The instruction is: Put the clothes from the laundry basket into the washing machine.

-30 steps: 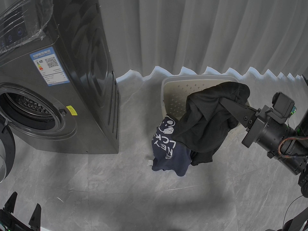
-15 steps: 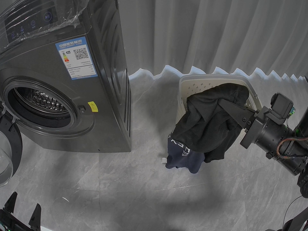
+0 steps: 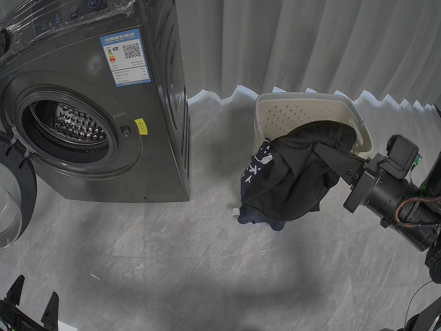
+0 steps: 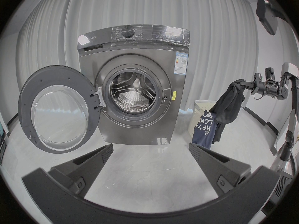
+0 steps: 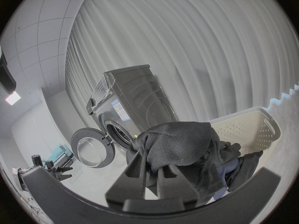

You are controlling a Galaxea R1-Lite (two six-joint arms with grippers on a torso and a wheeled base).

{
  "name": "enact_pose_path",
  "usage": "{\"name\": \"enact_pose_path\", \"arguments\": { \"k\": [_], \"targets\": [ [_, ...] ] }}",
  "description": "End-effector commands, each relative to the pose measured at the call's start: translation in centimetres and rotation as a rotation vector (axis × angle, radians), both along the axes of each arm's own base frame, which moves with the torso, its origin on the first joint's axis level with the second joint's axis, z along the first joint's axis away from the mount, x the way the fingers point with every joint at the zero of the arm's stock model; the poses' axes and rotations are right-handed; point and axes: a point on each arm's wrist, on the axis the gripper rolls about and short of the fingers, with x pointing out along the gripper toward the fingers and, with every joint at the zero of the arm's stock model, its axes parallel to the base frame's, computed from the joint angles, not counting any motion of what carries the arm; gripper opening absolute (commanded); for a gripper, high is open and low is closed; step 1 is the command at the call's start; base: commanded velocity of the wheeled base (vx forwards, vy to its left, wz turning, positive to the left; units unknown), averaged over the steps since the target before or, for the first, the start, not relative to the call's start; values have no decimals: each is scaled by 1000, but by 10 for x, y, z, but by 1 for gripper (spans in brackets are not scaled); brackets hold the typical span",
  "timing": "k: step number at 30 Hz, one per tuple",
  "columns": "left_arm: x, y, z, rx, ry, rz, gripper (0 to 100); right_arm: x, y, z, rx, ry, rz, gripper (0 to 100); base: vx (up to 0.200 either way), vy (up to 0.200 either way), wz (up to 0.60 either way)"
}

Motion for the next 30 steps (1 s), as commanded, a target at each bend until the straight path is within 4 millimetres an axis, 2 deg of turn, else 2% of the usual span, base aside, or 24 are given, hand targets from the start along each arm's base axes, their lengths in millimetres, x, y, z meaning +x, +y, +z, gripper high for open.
{"name": "enact_pose_path", "arguments": {
  "k": [1, 23, 30],
  "targets": [
    [0, 0, -5, -1, 3, 0, 100, 1, 0, 0, -1, 1, -2, 0, 0, 200, 0],
    [0, 0, -5, -1, 3, 0, 100, 3, -3, 1, 4, 1, -19, 0, 0, 200, 0],
    [0, 0, -5, -2, 3, 0, 100, 7, -10, 5, 15, -16, -56, 0, 0, 200, 0]
  ]
}}
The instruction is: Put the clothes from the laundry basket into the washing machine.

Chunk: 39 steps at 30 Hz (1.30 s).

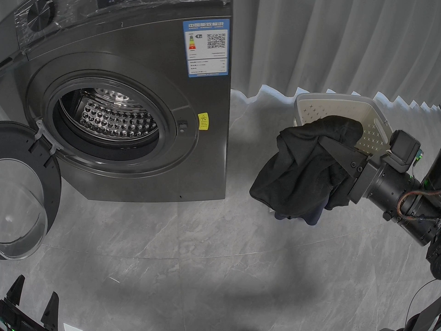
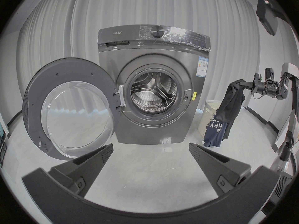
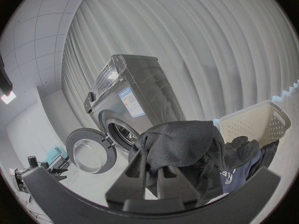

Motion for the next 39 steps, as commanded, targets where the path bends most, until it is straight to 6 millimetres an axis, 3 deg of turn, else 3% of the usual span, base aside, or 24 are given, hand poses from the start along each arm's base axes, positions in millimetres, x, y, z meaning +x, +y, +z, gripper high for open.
{"name": "enact_pose_path", "arguments": {
  "k": [1, 7, 19, 25, 39],
  "targets": [
    [0, 0, -5, 2, 2, -1, 100, 3, -4, 6, 14, -20, -22, 0, 0, 200, 0],
    [0, 0, -5, 2, 2, -1, 100, 3, -5, 6, 16, -18, -42, 0, 0, 0, 0],
    [0, 0, -5, 1, 2, 1, 100, 3, -4, 6, 16, -16, -42, 0, -200, 0, 0],
    [0, 0, -5, 1, 2, -1, 100, 3, -4, 5, 15, -15, -42, 0, 0, 0, 0],
    [0, 0, -5, 1, 2, -1, 100, 5, -3, 3, 9, -6, -46, 0, 0, 200, 0]
  ]
}}
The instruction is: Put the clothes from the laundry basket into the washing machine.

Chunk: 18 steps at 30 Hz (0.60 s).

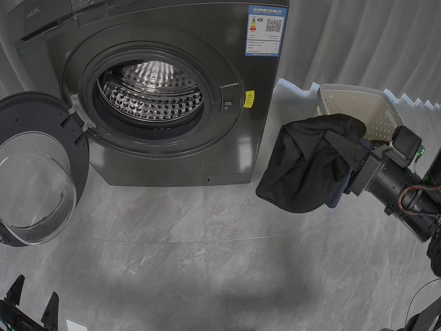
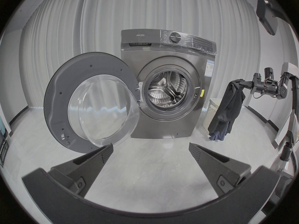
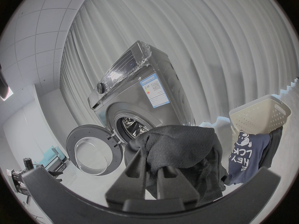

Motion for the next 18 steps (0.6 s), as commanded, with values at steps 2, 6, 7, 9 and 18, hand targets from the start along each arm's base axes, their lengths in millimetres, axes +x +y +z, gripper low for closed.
{"name": "enact_pose_path", "arguments": {
  "k": [2, 6, 7, 9, 18],
  "targets": [
    [0, 0, -5, 0, 3, 0, 100, 1, 0, 0, 0, 0, -1, 0, 0, 200, 0],
    [0, 0, -5, 0, 3, 0, 100, 1, 0, 0, -1, 2, -3, 0, 0, 200, 0],
    [0, 0, -5, 0, 3, 1, 100, 1, 0, 0, -1, 2, -3, 0, 0, 200, 0],
    [0, 0, -5, -2, 3, 1, 100, 1, 0, -1, -2, 3, -1, 0, 0, 200, 0],
    [0, 0, -5, -2, 3, 1, 100, 1, 1, -4, -7, 13, -1, 0, 0, 156, 0]
  ]
}}
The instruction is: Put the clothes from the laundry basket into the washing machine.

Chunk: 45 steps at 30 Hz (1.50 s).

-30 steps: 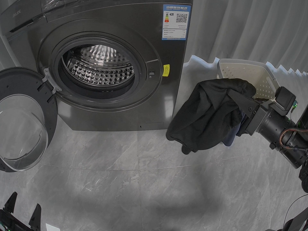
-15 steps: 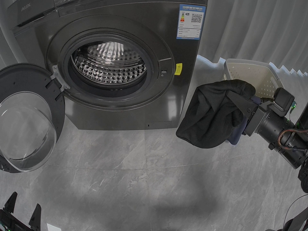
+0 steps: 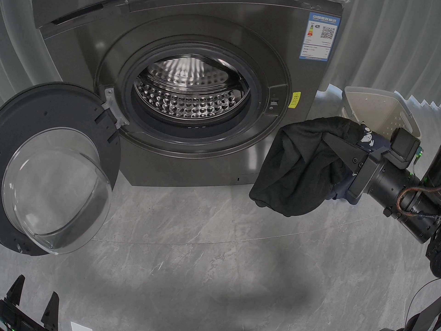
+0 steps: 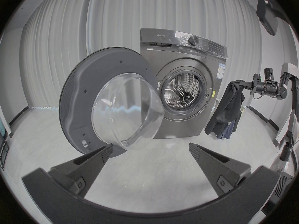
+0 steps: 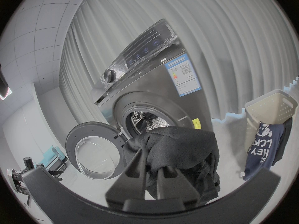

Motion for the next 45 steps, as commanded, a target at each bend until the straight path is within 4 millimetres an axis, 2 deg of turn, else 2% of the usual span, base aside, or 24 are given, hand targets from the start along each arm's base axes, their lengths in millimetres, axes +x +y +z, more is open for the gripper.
{"name": "enact_pose_path", "arguments": {
  "k": [1, 7, 16, 19, 27, 33, 36, 37, 38, 45],
  "targets": [
    [0, 0, -5, 0, 3, 1, 100, 1, 1, -1, -2, 4, 0, 0, 0, 0, 0],
    [0, 0, -5, 1, 3, 1, 100, 1, 1, -2, -4, 6, 1, 0, 0, 0, 0],
    [0, 0, -5, 1, 1, 2, 100, 0, 0, -6, -11, 20, -1, 0, 0, -200, 0],
    [0, 0, -5, 1, 3, 2, 100, -1, 0, -9, -16, 31, 4, 0, 0, 0, 0],
    [0, 0, -5, 9, 3, 7, 100, 1, 12, -22, -35, 86, 41, 0, 0, 0, 0],
    [0, 0, -5, 32, 3, 11, 100, 14, 42, -22, -32, 89, 49, 0, 0, 0, 0],
    [0, 0, -5, 30, 3, 8, 100, 18, 60, -14, 1, 70, 50, 0, 0, 0, 0],
    [0, 0, -5, 30, 3, 8, 100, 18, 60, -14, 3, 69, 47, 0, 0, 0, 0],
    [0, 0, -5, 35, 0, 7, 100, 20, 70, -13, 22, 63, 48, 0, 0, 0, 0],
    [0, 0, -3, 39, -20, 6, 100, 25, 94, -20, 78, 56, 91, 0, 0, 0, 0]
  ]
}}
